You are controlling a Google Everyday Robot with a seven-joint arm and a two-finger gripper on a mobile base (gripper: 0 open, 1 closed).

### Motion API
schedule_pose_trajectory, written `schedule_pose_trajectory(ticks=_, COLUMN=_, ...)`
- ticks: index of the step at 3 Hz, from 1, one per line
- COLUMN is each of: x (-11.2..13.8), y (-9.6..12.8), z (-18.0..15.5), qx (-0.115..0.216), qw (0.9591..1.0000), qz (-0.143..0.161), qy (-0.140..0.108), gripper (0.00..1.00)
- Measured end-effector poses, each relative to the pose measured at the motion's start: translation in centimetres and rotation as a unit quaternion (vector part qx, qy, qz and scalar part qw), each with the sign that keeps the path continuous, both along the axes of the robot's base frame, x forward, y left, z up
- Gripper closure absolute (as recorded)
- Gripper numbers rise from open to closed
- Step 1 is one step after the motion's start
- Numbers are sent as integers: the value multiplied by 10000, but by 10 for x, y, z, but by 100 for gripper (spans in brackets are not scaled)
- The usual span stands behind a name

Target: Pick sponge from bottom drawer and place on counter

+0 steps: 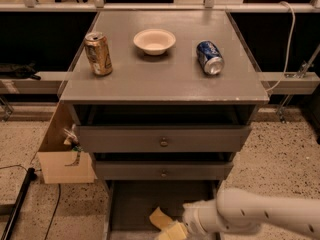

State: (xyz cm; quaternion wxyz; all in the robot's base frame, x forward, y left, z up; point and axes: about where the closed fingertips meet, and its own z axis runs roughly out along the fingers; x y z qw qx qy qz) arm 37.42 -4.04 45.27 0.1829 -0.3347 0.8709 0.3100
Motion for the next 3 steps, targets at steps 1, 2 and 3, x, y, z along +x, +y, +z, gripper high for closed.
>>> schedule_pose_trajectory(ticks=1, x=-43, y=-13, z=-28, qx=107, qw=9976, qz=-682, qy=-109, gripper=0)
schedule_pose_trajectory(ticks=2, x=-39, y=-36, z=-53, qx=-126, qw=9888, qz=-1406, qy=-486, gripper=0)
schedule_pose_trajectory(ticks=3, x=-36, y=-28, z=-57, qx=-137, qw=9907, qz=-1292, qy=-409, gripper=0)
